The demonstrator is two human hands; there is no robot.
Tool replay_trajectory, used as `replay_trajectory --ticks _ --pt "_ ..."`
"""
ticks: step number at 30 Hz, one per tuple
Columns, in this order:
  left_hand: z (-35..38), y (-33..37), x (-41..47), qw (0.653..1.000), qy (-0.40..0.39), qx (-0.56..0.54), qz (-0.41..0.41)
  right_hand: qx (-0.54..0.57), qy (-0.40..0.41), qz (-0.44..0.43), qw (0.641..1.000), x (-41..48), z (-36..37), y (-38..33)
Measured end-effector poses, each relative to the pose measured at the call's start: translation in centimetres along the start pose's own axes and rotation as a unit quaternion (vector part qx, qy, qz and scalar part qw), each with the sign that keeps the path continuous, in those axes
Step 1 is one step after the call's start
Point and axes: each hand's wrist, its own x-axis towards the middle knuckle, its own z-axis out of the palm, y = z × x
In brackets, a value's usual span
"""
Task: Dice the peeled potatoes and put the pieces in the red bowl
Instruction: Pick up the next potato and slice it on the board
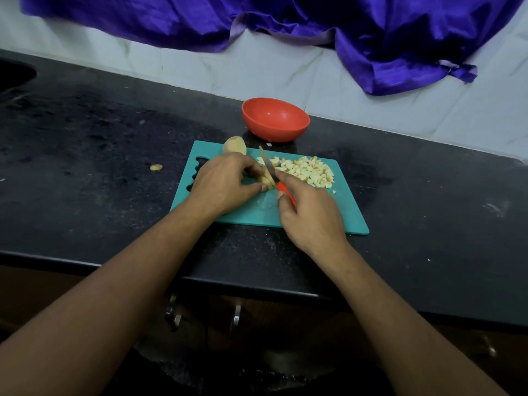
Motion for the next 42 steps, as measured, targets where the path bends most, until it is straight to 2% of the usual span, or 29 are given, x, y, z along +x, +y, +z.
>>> replay_trajectory --ticks 7,14,19,30,35,42 --pt "-0.1 0.2 -0.4 1.000 0.000 0.000 0.015 0.090 0.037 0.009 0.995 -0.1 0.4 0.7" --pt "-0.7 -0.5 -1.8 0.998 -0.022 -0.054 -0.004 0.142 0.031 0.026 0.989 -0.6 0.0 1.1" --pt "-1.0 -0.8 -3.9 0.998 -0.005 -0.067 -0.007 0.117 0.014 0.012 0.993 -0.9 -0.3 0.6" --pt "-1.1 -0.3 -4.6 0.999 0.021 -0.040 -0.008 -0.025 -0.030 -0.042 0.998 -4.3 -1.4 -0.1" --pt "-0.9 -0.5 -4.7 0.999 0.025 -0.042 -0.008 -0.075 -0.015 -0.043 0.996 -4.9 -1.2 -0.6" --pt "-1.1 -0.2 -4.7 0.998 0.024 -0.050 -0.015 -0.076 0.018 -0.036 0.996 -4.7 -0.1 -1.6"
